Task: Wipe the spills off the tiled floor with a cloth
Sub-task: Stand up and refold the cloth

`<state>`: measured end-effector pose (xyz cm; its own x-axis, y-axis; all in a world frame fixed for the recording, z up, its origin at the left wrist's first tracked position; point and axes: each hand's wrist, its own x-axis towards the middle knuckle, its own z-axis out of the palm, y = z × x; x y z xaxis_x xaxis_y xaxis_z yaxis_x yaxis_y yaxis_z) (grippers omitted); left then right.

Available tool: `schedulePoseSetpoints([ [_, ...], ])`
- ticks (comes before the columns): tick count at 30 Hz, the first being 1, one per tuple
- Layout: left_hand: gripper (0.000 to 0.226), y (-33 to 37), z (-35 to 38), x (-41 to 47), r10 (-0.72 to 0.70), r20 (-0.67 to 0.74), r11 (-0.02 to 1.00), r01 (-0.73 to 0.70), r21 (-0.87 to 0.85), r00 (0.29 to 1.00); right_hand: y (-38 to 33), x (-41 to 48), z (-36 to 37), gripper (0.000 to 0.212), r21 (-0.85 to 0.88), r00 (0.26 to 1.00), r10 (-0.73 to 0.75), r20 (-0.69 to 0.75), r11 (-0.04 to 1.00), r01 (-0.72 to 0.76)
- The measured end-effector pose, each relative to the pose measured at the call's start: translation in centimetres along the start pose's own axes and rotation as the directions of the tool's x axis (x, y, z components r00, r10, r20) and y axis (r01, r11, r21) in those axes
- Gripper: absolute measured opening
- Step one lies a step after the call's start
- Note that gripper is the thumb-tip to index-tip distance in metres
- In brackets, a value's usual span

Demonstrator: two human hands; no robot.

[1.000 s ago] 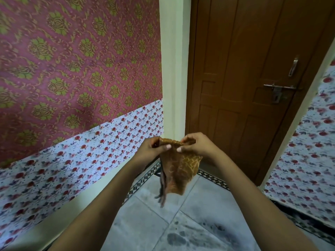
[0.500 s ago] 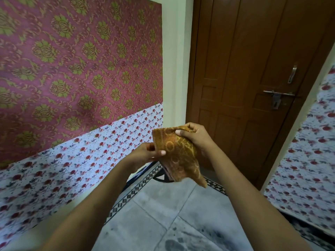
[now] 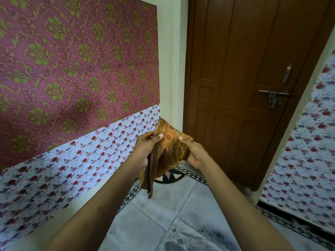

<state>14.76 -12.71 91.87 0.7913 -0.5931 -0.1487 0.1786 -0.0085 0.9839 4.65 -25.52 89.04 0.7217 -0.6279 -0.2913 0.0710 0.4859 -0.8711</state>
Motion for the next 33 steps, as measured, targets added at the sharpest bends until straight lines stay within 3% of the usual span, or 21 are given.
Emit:
schedulePoseSetpoints([
  [3,0.038,0.7,0.0,0.2,-0.09,-0.018,0.99,0.087,-0.111,0.996,2.2,-0.7,0.4,0.053,-0.025,0.978,0.134,0.16,0.991,-0.132],
  [5,0.037,1.0,-0.5,0.5,-0.121,-0.003,0.984,0.12,-0.13,0.993,3.2,-0.9,0.4,0.044,-0.041,0.976,0.14,0.168,0.99,-0.135],
  [8,0.031,0.8,-1.9,0.7,-0.173,0.081,0.975,0.183,-0.123,0.981,2.9,-0.4,0.2,0.046,0.007,0.997,0.0,0.076,1.0,-0.001],
  [11,0.038,-0.1,-2.9,0.9,-0.174,0.158,0.975,0.193,-0.109,0.972,1.9,-0.3,-0.1,0.047,-0.074,0.988,-0.104,0.118,0.991,0.113],
  [16,0.053,-1.6,-3.0,0.5,-0.108,0.144,0.985,0.126,-0.119,0.984,1.2,0.3,-0.9,0.066,-0.248,0.967,-0.131,0.22,0.951,0.185],
  [20,0.035,-0.5,-2.7,-0.6,-0.006,0.091,0.994,-0.004,0.112,0.996,0.7,0.1,-0.9,0.073,-0.359,0.964,-0.237,0.121,0.895,0.265],
  [23,0.023,-0.1,-2.5,-0.7,0.07,0.106,0.974,-0.091,0.209,0.992,0.4,-0.3,-0.9,0.067,-0.374,0.93,-0.326,0.172,0.852,0.367],
  [26,0.025,0.2,-2.9,-0.5,0.078,0.176,0.956,-0.124,0.267,0.981,-0.3,-0.6,-1.1,0.051,-0.457,0.894,-0.365,0.26,0.769,0.447],
  [29,0.028,0.5,-3.3,-0.2,0.083,0.191,0.9,-0.156,0.408,0.978,-0.8,-0.8,-1.6,0.048,-0.645,0.867,-0.406,0.289,0.587,0.49],
  [31,0.036,0.8,-3.4,0.0,0.115,0.216,0.779,-0.223,0.587,0.97,-1.0,-1.0,-1.6,0.05,-0.762,0.843,-0.445,0.302,0.418,0.494],
  [33,0.049,1.1,-3.4,-0.1,0.095,0.264,0.583,-0.269,0.767,0.96,-1.1,-1.1,-1.7,0.048,-0.822,0.825,-0.471,0.312,0.302,0.483],
])
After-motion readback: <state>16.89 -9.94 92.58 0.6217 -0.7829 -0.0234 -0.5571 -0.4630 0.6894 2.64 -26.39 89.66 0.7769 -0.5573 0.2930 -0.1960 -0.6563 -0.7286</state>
